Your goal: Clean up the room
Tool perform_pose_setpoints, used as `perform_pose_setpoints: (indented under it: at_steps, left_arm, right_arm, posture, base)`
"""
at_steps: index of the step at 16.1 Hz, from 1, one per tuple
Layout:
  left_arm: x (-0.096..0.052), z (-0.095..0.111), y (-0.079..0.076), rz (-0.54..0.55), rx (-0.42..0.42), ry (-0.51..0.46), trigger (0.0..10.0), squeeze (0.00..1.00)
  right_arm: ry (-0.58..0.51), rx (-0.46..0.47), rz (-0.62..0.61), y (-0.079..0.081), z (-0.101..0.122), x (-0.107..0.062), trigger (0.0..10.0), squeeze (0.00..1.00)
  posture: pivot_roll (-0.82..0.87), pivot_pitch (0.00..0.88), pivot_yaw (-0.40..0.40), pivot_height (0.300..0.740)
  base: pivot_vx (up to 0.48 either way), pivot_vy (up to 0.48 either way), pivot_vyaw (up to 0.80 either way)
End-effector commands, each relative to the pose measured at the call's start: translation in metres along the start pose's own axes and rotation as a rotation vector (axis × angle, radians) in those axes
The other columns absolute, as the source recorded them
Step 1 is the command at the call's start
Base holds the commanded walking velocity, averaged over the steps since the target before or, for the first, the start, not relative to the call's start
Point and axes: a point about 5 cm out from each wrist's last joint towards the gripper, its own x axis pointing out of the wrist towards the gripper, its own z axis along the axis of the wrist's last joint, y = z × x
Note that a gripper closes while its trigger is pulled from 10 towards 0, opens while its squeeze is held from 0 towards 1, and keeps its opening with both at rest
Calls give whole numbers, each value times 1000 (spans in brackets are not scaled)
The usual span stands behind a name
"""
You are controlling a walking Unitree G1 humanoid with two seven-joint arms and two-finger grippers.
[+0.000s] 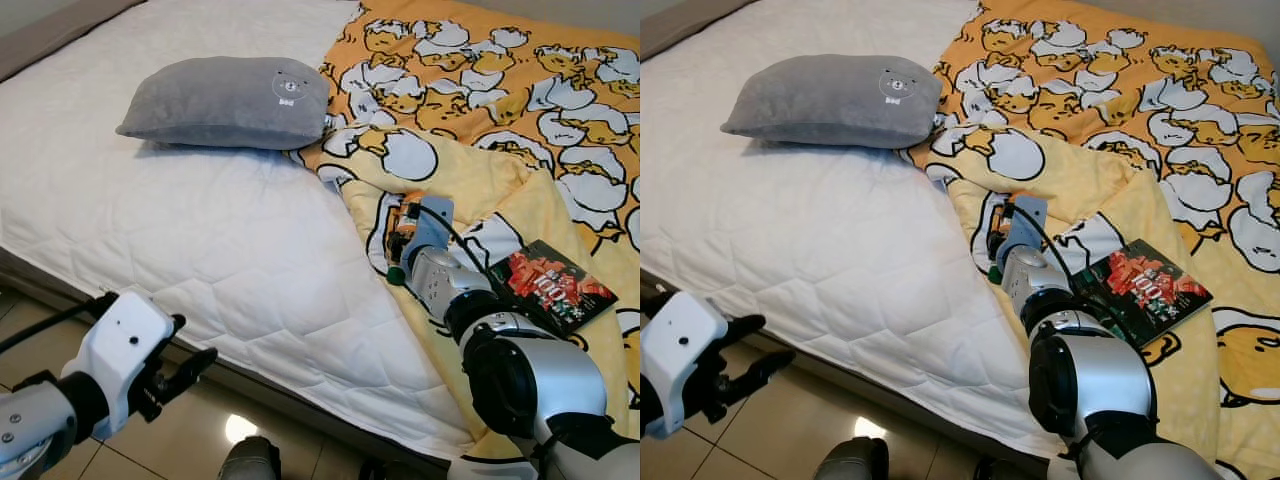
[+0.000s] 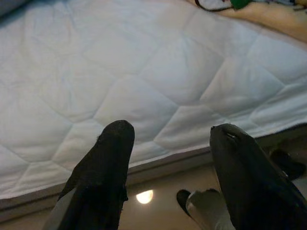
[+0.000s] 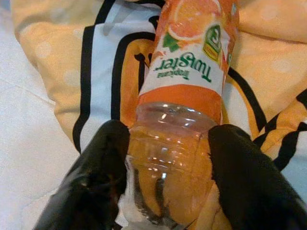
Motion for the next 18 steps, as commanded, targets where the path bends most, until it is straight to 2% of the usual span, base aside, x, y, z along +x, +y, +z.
perform_pose_setpoints:
  at_steps: [1,4,7,8,12,15,17,18]
  left_arm:
    - [-1,3,-2,0,0,-13,10000,0]
    - [3,7,-2,7,-17,-39,10000,0]
    - [12,23,1,28,-101,-182,10000,0]
    - [14,26,1,31,-119,-202,10000,0]
    - [16,22,2,47,-114,-175,10000,0]
    - [19,16,4,71,-128,-157,10000,0]
    - [24,4,12,145,-118,-108,10000,0]
    - [27,-3,18,193,-111,-81,10000,0]
  right_arm:
    - [15,6,-3,0,-2,0,0,0]
    - [12,0,-3,0,-2,0,0,0]
    - [2,-2,-1,0,0,0,0,0]
    - [0,-4,0,0,0,0,0,0]
    - [-5,-7,-2,1,1,0,0,0]
    - [-39,-14,-8,2,5,0,0,0]
    - [-88,31,-20,2,12,-1,0,0]
    - [-120,95,-21,1,17,-1,0,0]
  posture:
    - [442,157,-31,740]
    - [438,146,-37,740]
    - [431,129,-54,740]
    - [434,129,-62,740]
    - [432,127,-76,740]
    - [407,93,-79,740]
    - [371,48,-72,740]
    - [343,17,-67,740]
  base:
    - [0,0,0]
    - [0,0,0]
    - [0,0,0]
    - [0,0,0]
    - [0,0,0]
    - [0,0,0]
    - [0,0,0]
    - [0,0,0]
